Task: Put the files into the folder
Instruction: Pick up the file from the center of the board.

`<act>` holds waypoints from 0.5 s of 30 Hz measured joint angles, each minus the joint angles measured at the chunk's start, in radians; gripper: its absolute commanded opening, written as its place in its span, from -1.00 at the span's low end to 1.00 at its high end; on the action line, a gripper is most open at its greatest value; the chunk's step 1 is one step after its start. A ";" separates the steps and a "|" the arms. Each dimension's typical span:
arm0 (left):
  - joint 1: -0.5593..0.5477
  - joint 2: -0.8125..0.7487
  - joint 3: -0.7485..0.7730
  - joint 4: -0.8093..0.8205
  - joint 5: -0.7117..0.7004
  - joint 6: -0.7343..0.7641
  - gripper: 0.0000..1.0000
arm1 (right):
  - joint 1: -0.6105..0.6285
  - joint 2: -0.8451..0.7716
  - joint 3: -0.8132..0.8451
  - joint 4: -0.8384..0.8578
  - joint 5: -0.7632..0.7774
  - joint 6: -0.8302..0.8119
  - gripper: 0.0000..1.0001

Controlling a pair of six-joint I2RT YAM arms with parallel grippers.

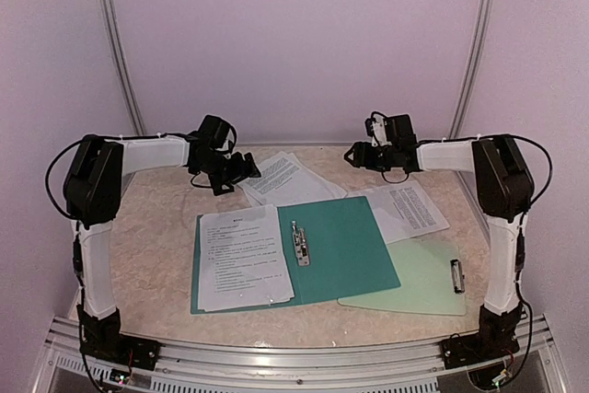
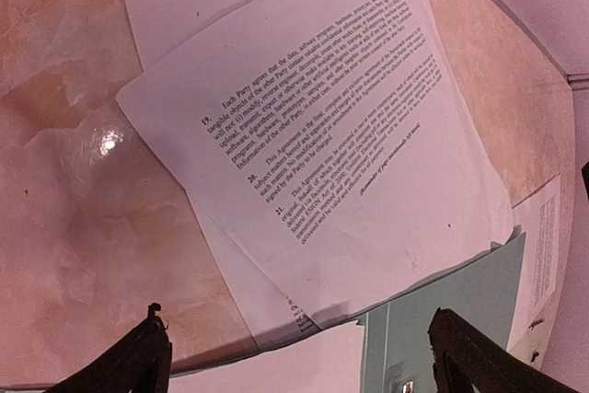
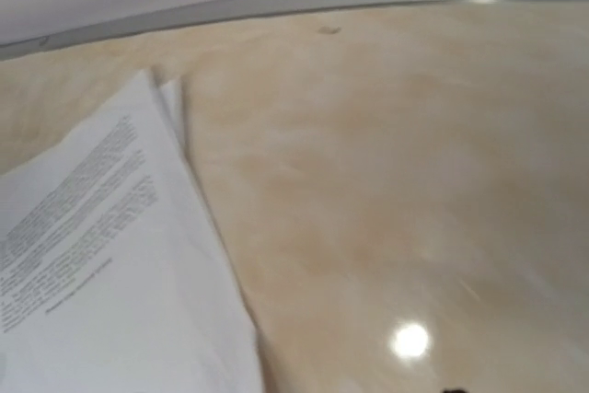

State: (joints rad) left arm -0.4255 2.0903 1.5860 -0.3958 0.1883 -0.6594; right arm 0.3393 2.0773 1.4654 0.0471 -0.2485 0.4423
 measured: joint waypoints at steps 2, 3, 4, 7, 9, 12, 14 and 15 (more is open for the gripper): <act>0.010 0.002 -0.011 0.006 0.010 -0.023 0.86 | 0.011 0.072 0.080 -0.005 -0.032 -0.017 0.41; 0.013 0.004 -0.013 0.008 0.013 -0.031 0.85 | 0.019 0.103 0.110 -0.016 -0.048 -0.024 0.42; 0.015 0.007 -0.014 0.009 0.015 -0.037 0.85 | 0.023 0.128 0.132 -0.021 -0.061 -0.027 0.42; 0.021 0.018 -0.015 0.014 0.016 -0.056 0.84 | 0.043 0.217 0.216 -0.043 -0.100 -0.041 0.43; 0.024 0.024 -0.015 0.016 0.015 -0.070 0.84 | 0.050 0.252 0.243 -0.052 -0.122 -0.042 0.43; 0.026 0.026 -0.028 0.022 0.014 -0.090 0.84 | 0.059 0.310 0.297 -0.065 -0.161 -0.037 0.41; 0.026 0.031 -0.030 0.023 0.015 -0.105 0.84 | 0.066 0.344 0.336 -0.072 -0.182 -0.034 0.40; 0.026 0.034 -0.030 0.024 0.016 -0.113 0.83 | 0.068 0.360 0.357 -0.077 -0.190 -0.031 0.40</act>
State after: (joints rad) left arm -0.4000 2.1246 1.5558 -0.3721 0.2043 -0.7723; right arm 0.4072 2.4374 1.8229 -0.0299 -0.4385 0.4110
